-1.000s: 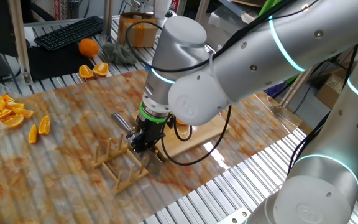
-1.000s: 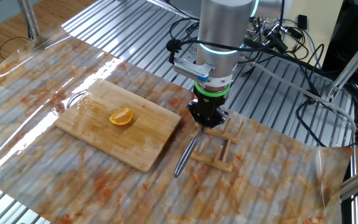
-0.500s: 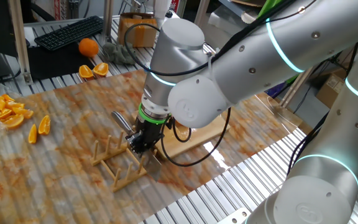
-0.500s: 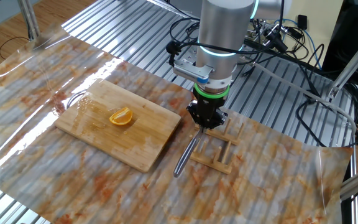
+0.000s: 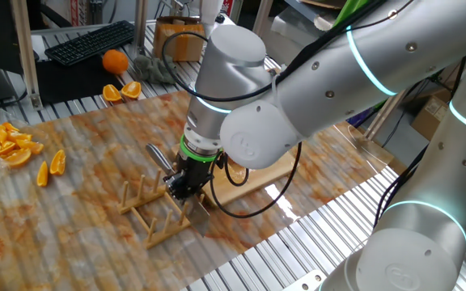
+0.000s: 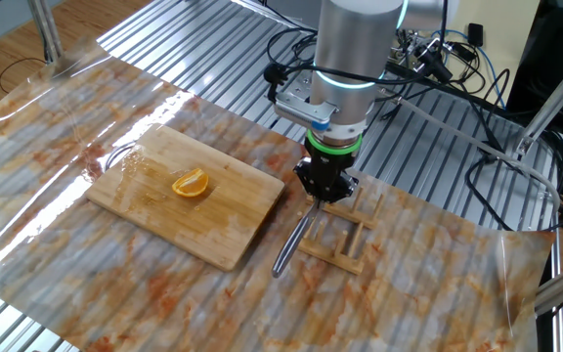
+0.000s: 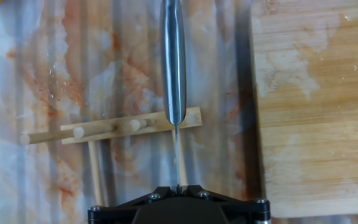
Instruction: Chop the orange
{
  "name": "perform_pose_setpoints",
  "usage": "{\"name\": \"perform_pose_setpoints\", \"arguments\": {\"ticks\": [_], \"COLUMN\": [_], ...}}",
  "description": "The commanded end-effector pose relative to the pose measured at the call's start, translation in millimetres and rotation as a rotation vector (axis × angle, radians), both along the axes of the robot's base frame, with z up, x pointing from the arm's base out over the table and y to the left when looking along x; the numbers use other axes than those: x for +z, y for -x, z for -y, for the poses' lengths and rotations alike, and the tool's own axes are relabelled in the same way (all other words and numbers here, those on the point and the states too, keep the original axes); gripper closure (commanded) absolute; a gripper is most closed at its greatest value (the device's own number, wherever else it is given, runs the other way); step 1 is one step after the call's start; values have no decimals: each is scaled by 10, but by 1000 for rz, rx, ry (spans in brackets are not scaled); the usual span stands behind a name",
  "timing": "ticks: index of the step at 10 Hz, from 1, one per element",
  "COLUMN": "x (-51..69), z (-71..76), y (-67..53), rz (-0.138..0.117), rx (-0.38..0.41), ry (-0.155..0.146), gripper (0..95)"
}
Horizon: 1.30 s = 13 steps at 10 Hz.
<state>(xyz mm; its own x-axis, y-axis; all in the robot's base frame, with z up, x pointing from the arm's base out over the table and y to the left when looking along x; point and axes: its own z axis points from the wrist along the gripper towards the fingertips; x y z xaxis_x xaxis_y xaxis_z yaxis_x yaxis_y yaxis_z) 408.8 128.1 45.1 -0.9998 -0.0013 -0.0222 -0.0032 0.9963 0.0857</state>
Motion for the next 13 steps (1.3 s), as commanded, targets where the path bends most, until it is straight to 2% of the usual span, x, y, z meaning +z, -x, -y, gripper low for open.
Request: {"name": "perform_pose_setpoints", "arguments": {"ticks": [1, 2, 3, 8, 11, 13], "x": [-2, -2, -2, 5, 40, 40], "z": [9, 8, 8, -6, -64, -73], "y": [-1, -2, -2, -27, -142, -172], "rz": [3, 3, 3, 3, 2, 2], "rx": [-14, -20, -24, -34, -42, -38], "ry": [18, 17, 18, 25, 37, 47], "gripper": [950, 950, 760, 760, 760, 760]}}
